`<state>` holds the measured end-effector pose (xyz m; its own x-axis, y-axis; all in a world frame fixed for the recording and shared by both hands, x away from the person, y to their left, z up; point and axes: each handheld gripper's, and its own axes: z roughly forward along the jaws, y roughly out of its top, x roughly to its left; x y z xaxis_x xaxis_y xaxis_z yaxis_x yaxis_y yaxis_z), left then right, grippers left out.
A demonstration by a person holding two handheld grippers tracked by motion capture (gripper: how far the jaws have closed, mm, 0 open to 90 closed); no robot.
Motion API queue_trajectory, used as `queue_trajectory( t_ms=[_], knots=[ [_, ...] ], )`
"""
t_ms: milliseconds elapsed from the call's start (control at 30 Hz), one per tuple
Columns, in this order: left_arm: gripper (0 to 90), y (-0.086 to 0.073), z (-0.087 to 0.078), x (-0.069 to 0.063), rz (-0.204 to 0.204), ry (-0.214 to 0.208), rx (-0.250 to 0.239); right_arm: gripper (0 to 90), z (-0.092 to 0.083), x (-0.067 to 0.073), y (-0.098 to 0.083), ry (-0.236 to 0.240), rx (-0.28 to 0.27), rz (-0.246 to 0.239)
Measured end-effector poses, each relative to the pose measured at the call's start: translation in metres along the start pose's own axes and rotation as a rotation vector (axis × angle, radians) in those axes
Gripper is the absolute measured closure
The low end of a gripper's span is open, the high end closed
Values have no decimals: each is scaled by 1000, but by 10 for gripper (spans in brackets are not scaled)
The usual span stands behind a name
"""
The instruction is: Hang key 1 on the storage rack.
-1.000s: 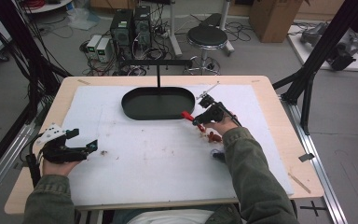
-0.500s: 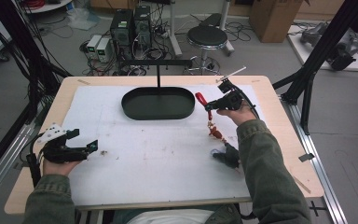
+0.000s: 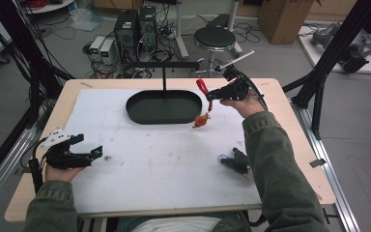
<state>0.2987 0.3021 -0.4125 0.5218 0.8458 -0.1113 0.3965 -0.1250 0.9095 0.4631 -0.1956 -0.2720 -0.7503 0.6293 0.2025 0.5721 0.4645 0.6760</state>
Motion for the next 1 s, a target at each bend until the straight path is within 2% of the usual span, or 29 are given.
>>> queue_trajectory(
  t_ms=[167,300,467,667,767,833,1000],
  knots=[
    [65,0,0,0,0,-2,1,730,0,10,17,25,4,-11],
    [65,0,0,0,-4,-4,-2,730,4,15,24,26,18,-21],
    [65,0,1,0,-1,-10,0,730,16,21,40,60,4,3],
    [65,0,0,1,-4,-10,-5,730,25,31,61,53,14,27],
    [65,0,0,1,-6,-11,-7,730,30,36,73,65,23,38],
    [65,0,0,0,-2,-12,-6,730,35,38,80,54,29,36],
    [65,0,0,1,-6,-10,-9,729,40,43,94,64,26,13]
  ],
)
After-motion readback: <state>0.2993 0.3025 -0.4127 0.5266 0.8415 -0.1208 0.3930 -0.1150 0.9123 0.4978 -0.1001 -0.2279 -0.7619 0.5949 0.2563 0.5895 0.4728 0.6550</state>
